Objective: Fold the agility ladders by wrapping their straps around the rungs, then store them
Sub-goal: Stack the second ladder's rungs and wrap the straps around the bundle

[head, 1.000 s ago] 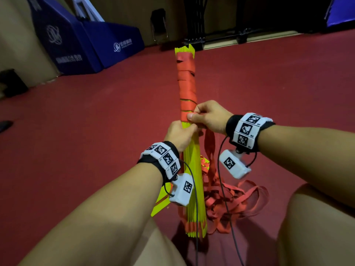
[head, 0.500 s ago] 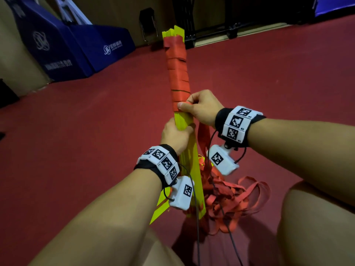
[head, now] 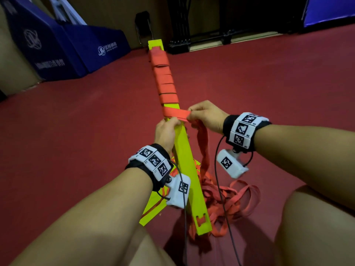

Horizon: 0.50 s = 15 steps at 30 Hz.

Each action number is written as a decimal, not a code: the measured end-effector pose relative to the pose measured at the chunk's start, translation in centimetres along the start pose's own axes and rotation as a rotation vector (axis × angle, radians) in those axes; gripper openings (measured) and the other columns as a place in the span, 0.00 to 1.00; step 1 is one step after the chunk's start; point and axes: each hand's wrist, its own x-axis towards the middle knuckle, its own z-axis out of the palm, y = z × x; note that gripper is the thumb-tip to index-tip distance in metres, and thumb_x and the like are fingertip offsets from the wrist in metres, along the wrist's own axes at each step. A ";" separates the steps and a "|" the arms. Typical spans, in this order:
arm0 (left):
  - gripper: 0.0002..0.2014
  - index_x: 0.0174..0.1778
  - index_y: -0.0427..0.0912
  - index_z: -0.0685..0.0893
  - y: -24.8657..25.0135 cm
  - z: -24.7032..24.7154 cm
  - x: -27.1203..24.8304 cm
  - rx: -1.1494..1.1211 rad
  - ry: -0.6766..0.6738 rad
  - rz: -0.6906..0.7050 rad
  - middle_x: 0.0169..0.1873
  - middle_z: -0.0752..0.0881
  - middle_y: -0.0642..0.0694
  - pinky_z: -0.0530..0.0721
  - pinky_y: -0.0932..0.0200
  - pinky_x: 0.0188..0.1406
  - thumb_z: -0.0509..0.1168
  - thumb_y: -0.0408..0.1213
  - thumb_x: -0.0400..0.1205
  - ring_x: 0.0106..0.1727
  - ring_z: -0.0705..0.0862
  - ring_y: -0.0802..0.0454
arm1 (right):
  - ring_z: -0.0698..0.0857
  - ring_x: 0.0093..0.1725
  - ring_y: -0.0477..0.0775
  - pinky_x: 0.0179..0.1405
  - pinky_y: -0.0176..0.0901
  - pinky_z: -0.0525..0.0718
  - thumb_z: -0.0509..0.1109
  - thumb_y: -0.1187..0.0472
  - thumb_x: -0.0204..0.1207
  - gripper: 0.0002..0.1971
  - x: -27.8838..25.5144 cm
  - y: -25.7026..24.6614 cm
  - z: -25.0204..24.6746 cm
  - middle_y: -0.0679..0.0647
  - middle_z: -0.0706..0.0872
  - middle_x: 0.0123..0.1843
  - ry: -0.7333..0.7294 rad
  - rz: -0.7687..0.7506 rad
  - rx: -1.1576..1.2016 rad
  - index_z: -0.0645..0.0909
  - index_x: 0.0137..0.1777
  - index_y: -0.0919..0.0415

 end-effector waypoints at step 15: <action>0.21 0.44 0.40 0.85 -0.5 -2.0 1.0 0.120 0.067 0.106 0.25 0.86 0.43 0.81 0.58 0.26 0.62 0.55 0.88 0.22 0.83 0.44 | 0.77 0.28 0.45 0.32 0.39 0.75 0.69 0.56 0.84 0.15 -0.6 0.4 -0.9 0.48 0.81 0.28 -0.025 -0.064 -0.198 0.82 0.35 0.57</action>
